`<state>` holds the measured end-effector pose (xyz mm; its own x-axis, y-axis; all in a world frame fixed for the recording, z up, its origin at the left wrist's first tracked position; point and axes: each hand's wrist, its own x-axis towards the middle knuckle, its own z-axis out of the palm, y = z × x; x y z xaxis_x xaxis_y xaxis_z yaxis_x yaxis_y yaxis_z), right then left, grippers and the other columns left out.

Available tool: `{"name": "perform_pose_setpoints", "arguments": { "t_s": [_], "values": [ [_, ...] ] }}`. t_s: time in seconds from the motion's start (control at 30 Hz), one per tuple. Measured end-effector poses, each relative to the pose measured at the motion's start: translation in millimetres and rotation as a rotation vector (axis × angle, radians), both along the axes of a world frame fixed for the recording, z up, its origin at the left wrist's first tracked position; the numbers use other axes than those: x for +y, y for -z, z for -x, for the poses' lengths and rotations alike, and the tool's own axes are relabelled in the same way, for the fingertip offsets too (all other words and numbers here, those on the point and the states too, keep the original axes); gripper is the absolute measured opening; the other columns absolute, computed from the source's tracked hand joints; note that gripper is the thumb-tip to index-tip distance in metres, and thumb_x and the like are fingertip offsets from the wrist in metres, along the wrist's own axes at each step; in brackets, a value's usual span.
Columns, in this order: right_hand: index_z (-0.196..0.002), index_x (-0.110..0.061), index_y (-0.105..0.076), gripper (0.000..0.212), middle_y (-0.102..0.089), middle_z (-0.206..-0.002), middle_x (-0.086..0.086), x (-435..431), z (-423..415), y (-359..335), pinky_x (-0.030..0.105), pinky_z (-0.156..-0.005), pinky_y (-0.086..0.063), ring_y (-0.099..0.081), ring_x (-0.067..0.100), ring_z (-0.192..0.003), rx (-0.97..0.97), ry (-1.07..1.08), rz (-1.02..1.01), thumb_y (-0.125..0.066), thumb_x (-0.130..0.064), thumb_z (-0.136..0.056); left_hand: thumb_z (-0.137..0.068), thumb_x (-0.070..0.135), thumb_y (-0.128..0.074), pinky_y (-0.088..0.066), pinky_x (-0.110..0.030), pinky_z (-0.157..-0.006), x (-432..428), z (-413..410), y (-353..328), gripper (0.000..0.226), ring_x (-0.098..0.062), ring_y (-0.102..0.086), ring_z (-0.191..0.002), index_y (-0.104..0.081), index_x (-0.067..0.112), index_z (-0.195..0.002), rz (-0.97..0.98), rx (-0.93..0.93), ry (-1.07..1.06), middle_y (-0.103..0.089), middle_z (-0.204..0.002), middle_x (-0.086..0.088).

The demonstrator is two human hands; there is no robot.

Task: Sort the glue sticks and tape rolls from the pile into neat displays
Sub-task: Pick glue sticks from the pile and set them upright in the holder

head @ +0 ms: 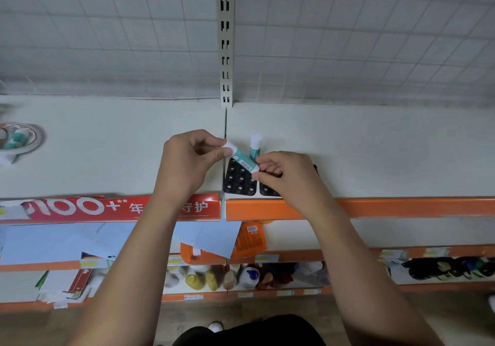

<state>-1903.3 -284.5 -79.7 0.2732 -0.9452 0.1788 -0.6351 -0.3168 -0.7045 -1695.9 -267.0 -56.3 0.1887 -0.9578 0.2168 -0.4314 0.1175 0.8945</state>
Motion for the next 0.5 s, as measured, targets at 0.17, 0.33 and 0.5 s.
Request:
{"name": "perform_pose_setpoints", "arguments": {
  "t_s": [0.17, 0.33, 0.5],
  "values": [
    [-0.105, -0.021, -0.069, 0.033, -0.067, -0.089, -0.013, -7, 0, -4, 0.006, -0.072, -0.047, -0.060, -0.003, -0.082, -0.072, 0.079, 0.024, -0.079, -0.036, -0.077, -0.078, 0.025, -0.081, -0.056, -0.026, -0.074, -1, -5, -4, 0.013, -0.012, -0.070, -0.079, -0.074, 0.020, -0.087, 0.004, 0.044, 0.004, -0.074, -0.080, 0.008],
    [-0.102, -0.020, -0.068, 0.027, -0.066, -0.088, -0.008, -18, -14, -6, 0.014, -0.070, -0.050, -0.059, -0.001, -0.075, -0.046, 0.123, 0.068, -0.079, -0.031, -0.079, -0.080, 0.024, -0.078, -0.042, -0.007, -0.059, -13, 2, -14, 0.009, 0.000, -0.066, -0.068, -0.072, 0.022, -0.087, 0.102, -0.020, -0.014, -0.072, -0.074, 0.012],
    [-0.096, -0.016, -0.069, 0.017, -0.063, -0.080, -0.011, -23, -21, -1, 0.005, -0.066, -0.045, -0.055, -0.008, -0.067, 0.017, 0.145, 0.113, -0.076, -0.023, -0.083, -0.082, 0.018, -0.077, -0.054, -0.026, -0.076, -26, 15, -10, 0.014, -0.009, -0.066, -0.078, -0.073, 0.015, -0.095, 0.152, -0.231, 0.074, -0.071, -0.088, 0.005]
  ]
}}
